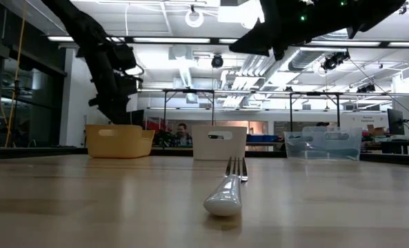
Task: Sort silverware by color (type)
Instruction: Put the blue fork into the transparent bin
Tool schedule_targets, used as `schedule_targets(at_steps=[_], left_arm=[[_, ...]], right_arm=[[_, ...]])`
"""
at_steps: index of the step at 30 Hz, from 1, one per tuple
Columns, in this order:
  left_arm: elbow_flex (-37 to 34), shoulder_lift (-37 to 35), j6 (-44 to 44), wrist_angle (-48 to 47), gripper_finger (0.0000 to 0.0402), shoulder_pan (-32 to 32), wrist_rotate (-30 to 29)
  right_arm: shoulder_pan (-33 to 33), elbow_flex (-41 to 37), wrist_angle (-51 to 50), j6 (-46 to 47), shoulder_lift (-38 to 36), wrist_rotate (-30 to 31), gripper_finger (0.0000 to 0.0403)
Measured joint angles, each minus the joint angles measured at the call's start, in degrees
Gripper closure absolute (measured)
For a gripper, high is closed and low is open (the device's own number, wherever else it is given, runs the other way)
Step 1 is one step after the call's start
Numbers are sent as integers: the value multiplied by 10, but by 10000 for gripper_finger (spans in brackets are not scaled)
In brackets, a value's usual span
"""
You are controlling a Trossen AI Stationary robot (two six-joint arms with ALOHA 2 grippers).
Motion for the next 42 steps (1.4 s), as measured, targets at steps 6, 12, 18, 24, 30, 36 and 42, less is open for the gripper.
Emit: schedule_targets(at_steps=[6,12,18,24,30,36,42], left_arm=[[-35,-108,-34,-21,297,-76,-38],[-118,-234,-107,-28,336,-227,-79],[-181,-333,-215,-50,357,-407,-87],[-187,-353,-328,-77,360,-611,-108],[-187,-316,-413,-75,360,-769,-124],[-187,-264,-487,-73,351,-860,-121],[-187,-211,-530,-52,315,-916,-83]], right_arm=[[-14,-24,-31,-18,7,-21,393],[-15,-122,100,-7,29,-60,400],[19,-175,166,25,33,-49,402],[64,-177,165,29,36,21,402],[76,-177,169,29,36,28,402],[76,-177,169,29,36,28,402],[76,-177,166,32,36,25,403]])
